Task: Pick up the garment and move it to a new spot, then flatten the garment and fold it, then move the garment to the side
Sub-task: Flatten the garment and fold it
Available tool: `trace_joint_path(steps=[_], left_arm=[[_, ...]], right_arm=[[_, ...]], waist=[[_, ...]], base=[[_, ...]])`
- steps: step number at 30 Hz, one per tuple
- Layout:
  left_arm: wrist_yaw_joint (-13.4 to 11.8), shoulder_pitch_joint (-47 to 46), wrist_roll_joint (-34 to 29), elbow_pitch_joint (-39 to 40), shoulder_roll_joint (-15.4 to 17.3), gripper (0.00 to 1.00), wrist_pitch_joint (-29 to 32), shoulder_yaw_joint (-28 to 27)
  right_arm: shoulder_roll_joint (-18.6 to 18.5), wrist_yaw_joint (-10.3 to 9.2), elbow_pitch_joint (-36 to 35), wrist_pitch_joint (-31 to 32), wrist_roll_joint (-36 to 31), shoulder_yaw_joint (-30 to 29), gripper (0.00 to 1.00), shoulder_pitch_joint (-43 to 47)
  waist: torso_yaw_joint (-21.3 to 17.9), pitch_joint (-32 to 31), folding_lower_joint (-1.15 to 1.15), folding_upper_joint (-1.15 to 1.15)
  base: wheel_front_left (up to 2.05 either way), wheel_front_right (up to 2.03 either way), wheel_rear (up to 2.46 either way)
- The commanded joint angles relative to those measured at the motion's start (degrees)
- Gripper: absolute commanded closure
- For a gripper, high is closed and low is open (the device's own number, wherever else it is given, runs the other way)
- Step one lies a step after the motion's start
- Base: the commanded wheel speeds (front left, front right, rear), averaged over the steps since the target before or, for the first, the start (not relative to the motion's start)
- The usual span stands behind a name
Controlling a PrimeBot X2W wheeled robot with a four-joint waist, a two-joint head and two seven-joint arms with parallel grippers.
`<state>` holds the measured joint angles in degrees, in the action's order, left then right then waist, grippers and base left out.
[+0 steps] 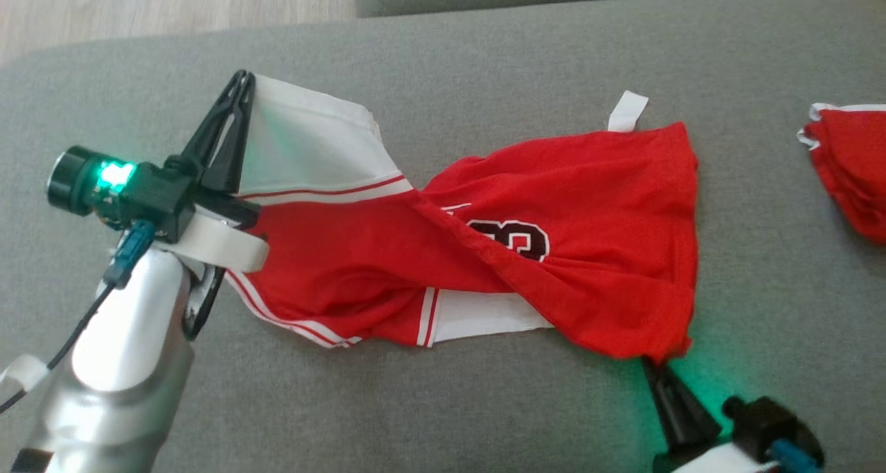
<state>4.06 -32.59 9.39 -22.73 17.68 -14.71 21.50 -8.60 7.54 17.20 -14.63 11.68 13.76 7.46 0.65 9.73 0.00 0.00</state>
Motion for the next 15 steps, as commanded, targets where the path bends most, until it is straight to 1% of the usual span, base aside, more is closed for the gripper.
trace_joint_path(steps=[1, 6, 10, 12, 15], left_arm=[[-0.1, -2.1, -0.4, 2.6, 2.0, 1.0, -0.3, -3.2], [0.4, -0.6, -0.2, 8.1, 3.0, 1.0, -0.3, -5.2], [1.2, -0.7, -0.1, 13.5, 4.2, 1.0, -0.3, -6.5], [1.5, -1.2, -0.3, 16.1, 5.0, 1.0, -0.3, -7.0], [1.7, -3.3, -0.2, 20.0, 5.9, 1.0, -0.3, -8.2]], right_arm=[[-1.3, -0.05, -2.9, -0.4, -0.3, 0.1, 1.0, -1.3], [-1.7, -0.05, -13.8, -0.4, 1.6, -4.6, 1.0, -2.1], [-5.5, -0.05, -20.3, -0.1, 3.5, -6.8, 1.0, -5.3], [-7.6, -0.05, -22.8, 1.0, 5.1, -8.4, 1.0, -7.9], [-9.9, -0.05, -26.2, 3.3, 7.3, -11.8, 1.0, -12.3]], waist=[[-0.5, -1.0, 0.0, 0.0], [-1.9, -4.7, 0.0, 0.0], [-2.7, -8.2, 0.0, 0.0], [-2.9, -10.0, 0.0, 0.0], [-2.6, -11.4, 0.0, 0.0]], base=[[0.0, 0.0, 0.0], [0.0, 0.0, 0.0], [0.0, 0.0, 0.0], [0.0, 0.0, 0.0], [0.0, 0.0, 0.0]])
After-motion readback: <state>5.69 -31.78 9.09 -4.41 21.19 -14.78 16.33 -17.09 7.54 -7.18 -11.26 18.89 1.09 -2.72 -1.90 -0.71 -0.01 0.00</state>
